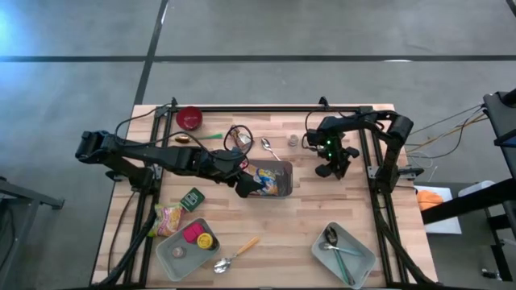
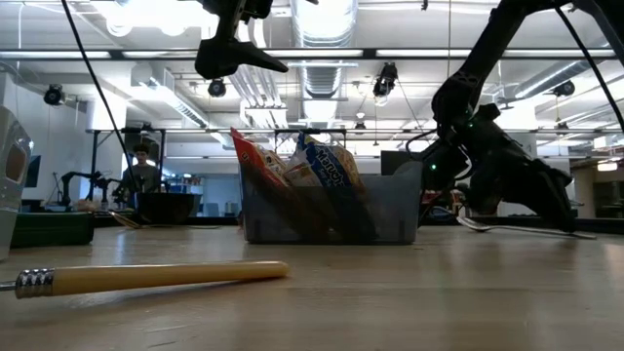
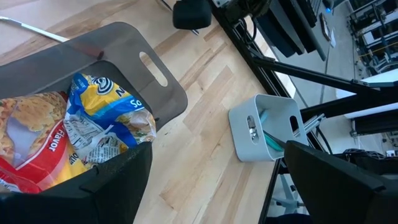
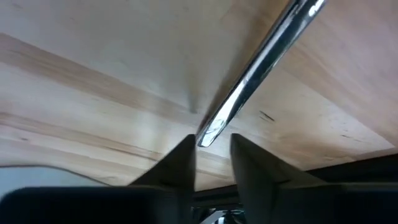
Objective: Pick & Place Food Item
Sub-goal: Put the silver spoon into the right grey bin
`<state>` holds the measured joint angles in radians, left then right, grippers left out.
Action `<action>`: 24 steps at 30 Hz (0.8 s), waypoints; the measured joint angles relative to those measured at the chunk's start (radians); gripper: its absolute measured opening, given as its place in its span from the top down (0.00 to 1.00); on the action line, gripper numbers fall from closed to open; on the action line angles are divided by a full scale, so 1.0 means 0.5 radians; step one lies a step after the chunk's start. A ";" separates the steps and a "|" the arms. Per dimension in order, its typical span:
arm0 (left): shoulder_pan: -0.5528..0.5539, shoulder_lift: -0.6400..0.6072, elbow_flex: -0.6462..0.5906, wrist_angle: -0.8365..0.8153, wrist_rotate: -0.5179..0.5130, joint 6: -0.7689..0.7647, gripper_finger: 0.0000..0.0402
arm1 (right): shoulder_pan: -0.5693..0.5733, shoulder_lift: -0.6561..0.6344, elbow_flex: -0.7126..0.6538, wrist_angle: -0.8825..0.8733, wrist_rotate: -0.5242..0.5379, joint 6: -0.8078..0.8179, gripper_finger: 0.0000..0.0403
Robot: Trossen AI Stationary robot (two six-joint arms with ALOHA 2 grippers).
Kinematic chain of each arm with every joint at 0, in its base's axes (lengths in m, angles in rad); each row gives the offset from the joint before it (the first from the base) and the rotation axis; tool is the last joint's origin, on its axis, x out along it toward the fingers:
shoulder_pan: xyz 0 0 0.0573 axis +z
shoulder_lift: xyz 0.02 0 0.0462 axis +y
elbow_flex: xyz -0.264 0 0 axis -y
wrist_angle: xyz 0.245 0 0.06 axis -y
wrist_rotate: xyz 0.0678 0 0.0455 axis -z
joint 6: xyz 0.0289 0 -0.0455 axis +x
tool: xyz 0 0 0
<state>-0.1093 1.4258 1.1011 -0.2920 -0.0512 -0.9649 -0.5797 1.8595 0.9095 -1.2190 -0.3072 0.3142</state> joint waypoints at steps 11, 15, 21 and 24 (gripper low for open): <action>0.000 0.000 0.000 -0.002 0.002 0.000 0.08 | 0.000 -0.060 0.001 0.104 0.040 0.072 0.44; 0.000 0.000 0.000 -0.002 0.016 -0.001 0.08 | -0.004 -0.152 0.009 0.260 0.045 0.167 0.41; 0.001 0.000 0.000 -0.002 0.037 -0.007 0.08 | -0.027 -0.217 0.040 0.457 0.079 0.312 0.42; 0.001 0.000 0.000 -0.002 0.039 -0.008 0.08 | -0.043 -0.217 0.043 0.463 0.146 0.315 0.47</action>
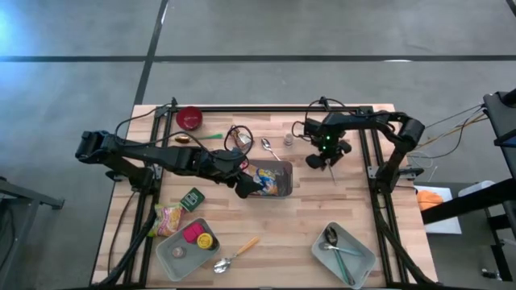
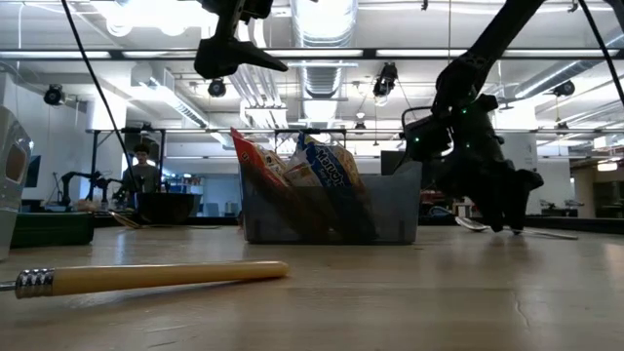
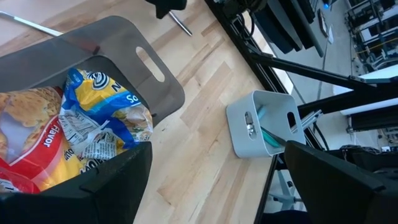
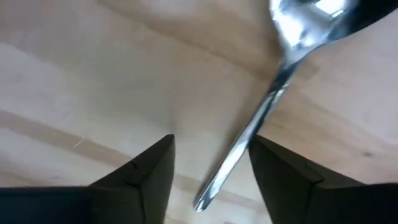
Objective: Pick & Place Food Item
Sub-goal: Put the silver spoon into the right grey bin
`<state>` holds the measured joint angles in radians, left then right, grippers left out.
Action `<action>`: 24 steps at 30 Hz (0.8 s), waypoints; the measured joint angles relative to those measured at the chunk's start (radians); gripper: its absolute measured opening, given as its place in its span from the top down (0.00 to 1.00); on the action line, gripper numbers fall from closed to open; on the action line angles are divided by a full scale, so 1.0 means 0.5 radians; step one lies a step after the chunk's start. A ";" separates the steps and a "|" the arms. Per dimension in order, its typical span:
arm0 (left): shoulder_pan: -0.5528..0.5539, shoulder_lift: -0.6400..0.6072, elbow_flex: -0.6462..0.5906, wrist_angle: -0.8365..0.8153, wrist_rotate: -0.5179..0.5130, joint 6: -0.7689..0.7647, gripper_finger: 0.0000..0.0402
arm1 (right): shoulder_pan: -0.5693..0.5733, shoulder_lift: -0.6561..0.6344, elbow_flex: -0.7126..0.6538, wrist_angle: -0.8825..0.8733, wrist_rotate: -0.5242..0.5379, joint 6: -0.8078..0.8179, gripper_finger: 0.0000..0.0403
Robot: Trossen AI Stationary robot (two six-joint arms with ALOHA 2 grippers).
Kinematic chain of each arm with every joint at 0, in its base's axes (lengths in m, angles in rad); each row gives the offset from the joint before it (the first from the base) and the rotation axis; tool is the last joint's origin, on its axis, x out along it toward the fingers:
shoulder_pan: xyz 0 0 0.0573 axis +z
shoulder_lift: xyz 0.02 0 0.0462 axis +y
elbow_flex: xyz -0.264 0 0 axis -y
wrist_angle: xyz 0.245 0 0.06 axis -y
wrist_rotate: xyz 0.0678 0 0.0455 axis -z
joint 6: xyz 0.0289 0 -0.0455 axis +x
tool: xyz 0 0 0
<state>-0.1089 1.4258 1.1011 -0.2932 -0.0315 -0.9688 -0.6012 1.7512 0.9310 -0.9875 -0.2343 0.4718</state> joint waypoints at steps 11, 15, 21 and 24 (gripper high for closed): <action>-0.001 0.000 0.000 0.000 0.013 0.000 0.08 | -0.008 0.012 -0.001 0.031 0.167 -0.017 0.87; -0.001 0.000 0.000 -0.001 0.013 0.000 0.08 | -0.004 0.015 -0.002 0.034 0.169 -0.054 0.95; -0.002 0.000 0.000 -0.027 0.014 0.000 0.08 | -0.003 -0.047 -0.011 0.015 0.178 -0.104 0.97; -0.002 0.000 0.000 -0.050 0.015 0.000 0.08 | 0.004 -0.142 -0.012 -0.063 0.189 -0.151 0.97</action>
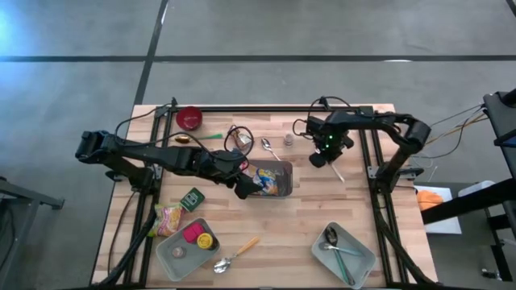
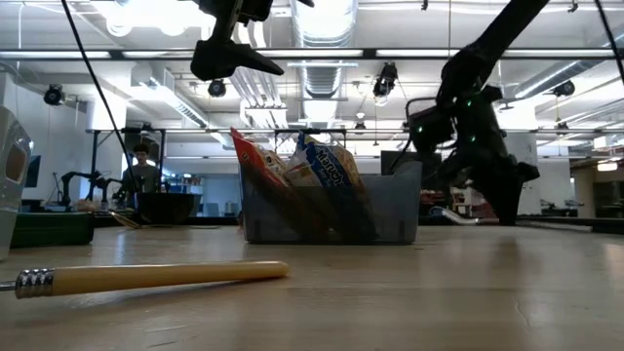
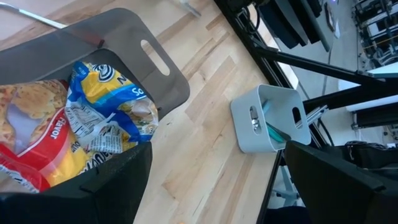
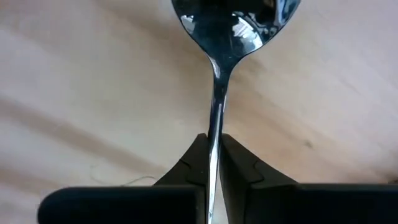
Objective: Pick & Place Food Item
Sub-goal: Put the silver spoon into the right grey bin
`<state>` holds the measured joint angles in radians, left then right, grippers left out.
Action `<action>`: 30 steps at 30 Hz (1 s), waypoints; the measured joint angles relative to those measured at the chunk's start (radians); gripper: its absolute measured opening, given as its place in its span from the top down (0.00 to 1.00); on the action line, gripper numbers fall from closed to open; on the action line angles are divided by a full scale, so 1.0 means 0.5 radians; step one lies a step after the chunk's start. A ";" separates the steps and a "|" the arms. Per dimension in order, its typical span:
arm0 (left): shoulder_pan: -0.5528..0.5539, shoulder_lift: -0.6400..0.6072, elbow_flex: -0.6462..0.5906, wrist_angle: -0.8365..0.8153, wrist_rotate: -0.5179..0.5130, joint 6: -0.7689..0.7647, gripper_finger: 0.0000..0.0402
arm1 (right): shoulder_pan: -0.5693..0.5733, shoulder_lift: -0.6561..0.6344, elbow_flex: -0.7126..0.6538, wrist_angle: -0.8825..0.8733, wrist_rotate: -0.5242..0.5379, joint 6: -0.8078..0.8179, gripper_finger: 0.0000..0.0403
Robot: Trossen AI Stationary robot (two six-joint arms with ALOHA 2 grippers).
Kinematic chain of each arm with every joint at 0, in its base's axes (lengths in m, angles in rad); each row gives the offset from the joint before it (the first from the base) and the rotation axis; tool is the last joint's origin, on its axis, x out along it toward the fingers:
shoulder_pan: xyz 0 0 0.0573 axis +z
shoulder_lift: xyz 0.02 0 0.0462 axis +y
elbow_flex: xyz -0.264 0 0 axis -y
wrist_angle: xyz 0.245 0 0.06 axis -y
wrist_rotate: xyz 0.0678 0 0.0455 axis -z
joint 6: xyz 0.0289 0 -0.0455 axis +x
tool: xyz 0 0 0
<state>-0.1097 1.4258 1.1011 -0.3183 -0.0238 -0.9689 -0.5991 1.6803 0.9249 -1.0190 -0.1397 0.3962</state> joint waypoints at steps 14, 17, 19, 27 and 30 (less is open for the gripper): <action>0.000 0.000 0.000 0.001 0.003 0.000 0.08 | 0.430 -0.881 -0.137 -0.438 -0.252 0.260 0.98; 0.000 0.000 0.000 0.001 0.001 0.000 0.08 | 0.607 -1.126 -0.156 -0.541 -0.291 0.484 0.98; 0.004 0.000 0.000 0.001 -0.002 0.000 0.08 | 0.740 -1.284 -0.158 -0.576 -0.393 0.682 0.98; 0.045 0.000 0.000 0.009 -0.003 0.001 0.08 | 1.462 -1.704 -0.158 -0.480 -0.402 1.805 0.98; 0.045 0.000 0.000 0.008 -0.002 0.090 0.08 | 1.802 -1.740 -0.158 -0.292 -0.292 2.243 0.98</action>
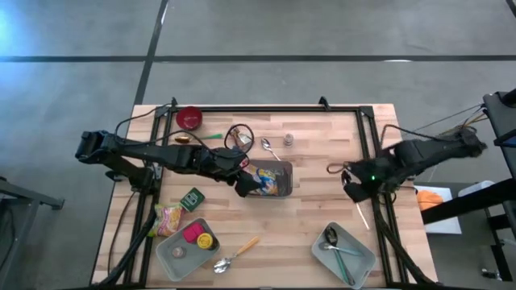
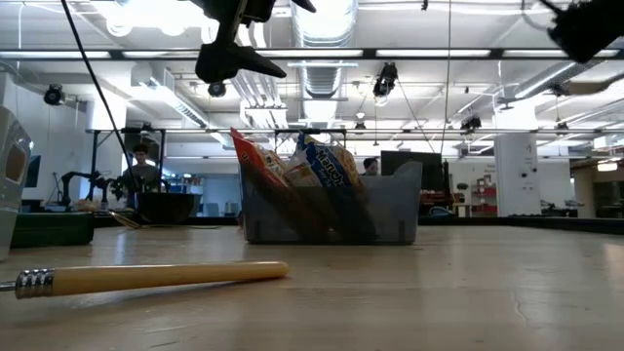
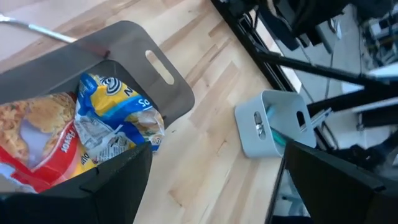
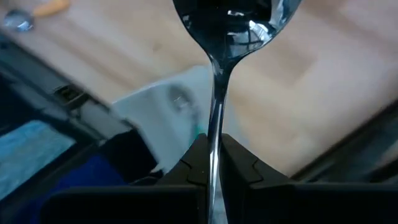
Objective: Pick & Place Food Item
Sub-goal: Put the silver spoon into the right grey bin
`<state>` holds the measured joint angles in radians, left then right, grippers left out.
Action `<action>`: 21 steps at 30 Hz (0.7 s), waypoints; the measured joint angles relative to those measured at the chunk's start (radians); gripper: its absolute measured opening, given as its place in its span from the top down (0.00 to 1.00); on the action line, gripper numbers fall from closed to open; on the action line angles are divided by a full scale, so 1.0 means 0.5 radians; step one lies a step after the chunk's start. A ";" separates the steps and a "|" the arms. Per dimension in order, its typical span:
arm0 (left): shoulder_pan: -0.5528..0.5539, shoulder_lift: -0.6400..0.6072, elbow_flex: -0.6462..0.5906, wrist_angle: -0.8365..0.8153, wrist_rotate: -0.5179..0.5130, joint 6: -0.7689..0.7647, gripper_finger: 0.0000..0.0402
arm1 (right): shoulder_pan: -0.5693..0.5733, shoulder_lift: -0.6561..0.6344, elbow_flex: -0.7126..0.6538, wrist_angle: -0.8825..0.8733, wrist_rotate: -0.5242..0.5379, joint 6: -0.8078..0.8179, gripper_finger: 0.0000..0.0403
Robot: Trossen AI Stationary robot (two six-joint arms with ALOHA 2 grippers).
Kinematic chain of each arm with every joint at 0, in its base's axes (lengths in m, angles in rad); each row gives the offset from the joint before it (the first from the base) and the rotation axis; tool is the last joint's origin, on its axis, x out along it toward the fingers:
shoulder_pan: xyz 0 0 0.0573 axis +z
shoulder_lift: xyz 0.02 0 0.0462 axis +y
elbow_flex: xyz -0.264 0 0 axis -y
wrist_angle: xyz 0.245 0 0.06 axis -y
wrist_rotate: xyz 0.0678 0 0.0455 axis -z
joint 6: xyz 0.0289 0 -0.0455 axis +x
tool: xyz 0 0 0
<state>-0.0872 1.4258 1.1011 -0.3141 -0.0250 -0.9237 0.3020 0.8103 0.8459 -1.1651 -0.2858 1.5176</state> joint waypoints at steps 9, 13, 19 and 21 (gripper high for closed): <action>0.004 0.000 0.000 0.002 0.015 0.165 0.08 | 0.847 0.191 -0.001 0.421 0.337 0.869 0.98; 0.003 0.000 0.000 0.006 0.015 0.159 0.08 | 1.063 0.344 0.028 0.475 0.450 1.055 0.98; 0.002 0.000 0.000 0.007 0.015 0.158 0.08 | 1.208 0.653 0.095 0.639 0.536 1.103 0.98; 0.002 -0.001 0.000 0.007 0.015 0.158 0.08 | 1.221 0.757 0.115 0.712 0.551 1.095 0.98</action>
<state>-0.0860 1.4254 1.1011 -0.3107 -0.0175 -0.8446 0.9124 1.1888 0.9036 -0.8092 -0.0102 2.0648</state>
